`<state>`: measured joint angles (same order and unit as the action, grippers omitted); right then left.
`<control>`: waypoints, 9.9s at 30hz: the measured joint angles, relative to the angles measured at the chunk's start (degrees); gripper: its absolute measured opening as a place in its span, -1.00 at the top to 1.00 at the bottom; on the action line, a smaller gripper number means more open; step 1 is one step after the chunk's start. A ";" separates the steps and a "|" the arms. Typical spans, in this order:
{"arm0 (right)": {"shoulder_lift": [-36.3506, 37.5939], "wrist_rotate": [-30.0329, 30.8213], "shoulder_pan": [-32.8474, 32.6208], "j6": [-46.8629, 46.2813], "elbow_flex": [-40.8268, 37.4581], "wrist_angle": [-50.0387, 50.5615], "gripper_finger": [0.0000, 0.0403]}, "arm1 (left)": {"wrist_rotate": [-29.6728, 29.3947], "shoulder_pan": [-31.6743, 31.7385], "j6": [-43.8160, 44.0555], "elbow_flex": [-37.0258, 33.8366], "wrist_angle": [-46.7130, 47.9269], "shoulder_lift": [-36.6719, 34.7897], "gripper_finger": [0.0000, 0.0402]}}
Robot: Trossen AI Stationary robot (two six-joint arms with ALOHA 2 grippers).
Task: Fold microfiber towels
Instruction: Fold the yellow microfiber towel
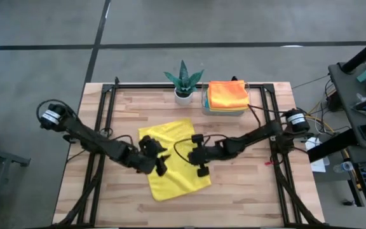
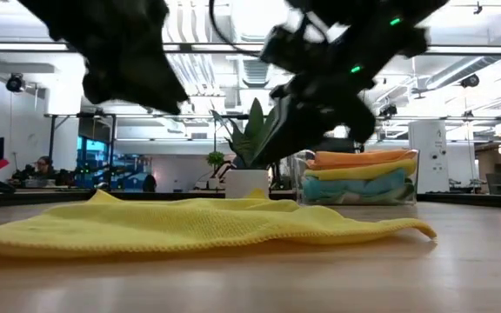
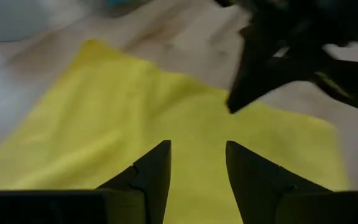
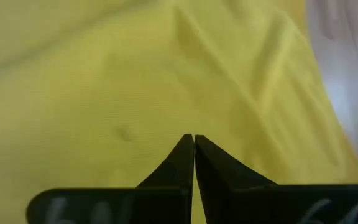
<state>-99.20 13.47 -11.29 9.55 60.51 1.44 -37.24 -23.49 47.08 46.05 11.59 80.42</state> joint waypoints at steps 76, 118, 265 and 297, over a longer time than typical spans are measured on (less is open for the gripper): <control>7.22 -15.49 -9.46 0.31 -14.17 -11.85 0.61 | 23.06 -16.87 20.09 28.37 26.74 29.33 -0.29; -1.37 -3.89 -16.37 -20.18 -13.16 -10.34 0.43 | 19.33 -18.37 13.56 21.70 22.02 29.09 0.97; 5.39 -7.51 -2.15 -5.14 -13.04 -7.08 0.96 | 19.36 -11.45 4.09 11.16 28.20 13.76 0.09; 1.58 -12.45 -5.62 -14.73 -13.67 -11.11 0.96 | 28.82 -18.36 16.30 4.22 22.89 13.58 0.09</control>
<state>-97.62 1.02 -16.91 -5.18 46.84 -9.67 -8.42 -41.85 63.38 50.27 34.48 94.01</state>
